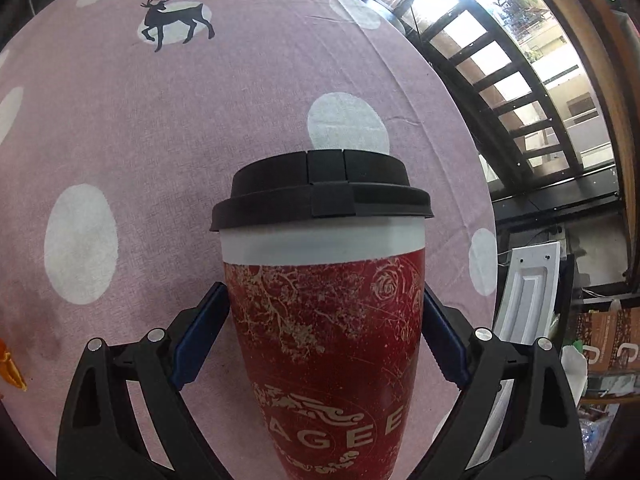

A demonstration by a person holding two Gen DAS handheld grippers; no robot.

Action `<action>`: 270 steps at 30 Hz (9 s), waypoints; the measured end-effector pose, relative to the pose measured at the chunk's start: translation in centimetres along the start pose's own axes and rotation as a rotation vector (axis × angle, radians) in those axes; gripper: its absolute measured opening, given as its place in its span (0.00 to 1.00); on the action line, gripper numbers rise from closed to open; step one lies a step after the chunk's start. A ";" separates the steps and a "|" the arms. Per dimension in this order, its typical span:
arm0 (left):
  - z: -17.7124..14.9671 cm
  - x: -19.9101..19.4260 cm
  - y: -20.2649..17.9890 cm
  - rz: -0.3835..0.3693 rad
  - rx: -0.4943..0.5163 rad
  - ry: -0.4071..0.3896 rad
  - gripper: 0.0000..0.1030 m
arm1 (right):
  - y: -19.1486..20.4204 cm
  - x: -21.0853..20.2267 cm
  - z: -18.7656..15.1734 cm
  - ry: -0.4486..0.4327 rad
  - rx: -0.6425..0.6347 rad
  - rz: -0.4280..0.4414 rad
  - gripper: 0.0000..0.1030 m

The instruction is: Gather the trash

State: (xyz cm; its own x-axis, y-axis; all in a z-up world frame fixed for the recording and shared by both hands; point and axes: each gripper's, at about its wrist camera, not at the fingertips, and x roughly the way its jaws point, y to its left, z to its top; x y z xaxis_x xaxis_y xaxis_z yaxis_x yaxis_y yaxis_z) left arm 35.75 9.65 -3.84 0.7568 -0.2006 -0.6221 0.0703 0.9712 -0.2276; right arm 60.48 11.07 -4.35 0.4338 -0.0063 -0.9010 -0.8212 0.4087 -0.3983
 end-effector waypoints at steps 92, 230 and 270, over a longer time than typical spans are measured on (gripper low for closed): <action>-11.3 3.6 -32.7 -0.425 0.434 0.246 0.15 | 8.4 1.3 -54.6 -0.106 1.215 -0.162 0.89; -21.0 -26.1 -13.1 -0.084 0.220 -0.387 0.95 | 39.8 -31.6 -47.5 -0.773 1.129 -0.562 0.94; -20.8 -25.3 -12.4 -0.067 0.203 -0.349 0.95 | 40.0 -31.2 -47.1 -0.763 1.124 -0.553 0.94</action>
State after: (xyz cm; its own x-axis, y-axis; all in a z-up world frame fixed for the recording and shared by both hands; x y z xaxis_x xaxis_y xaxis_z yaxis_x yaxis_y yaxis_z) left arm 2.26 -0.02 -0.85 0.9188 -0.2422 -0.3116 0.2271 0.9702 -0.0847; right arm -3.38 -15.33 -0.24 0.9705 -0.0676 -0.2315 0.0713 0.9974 0.0078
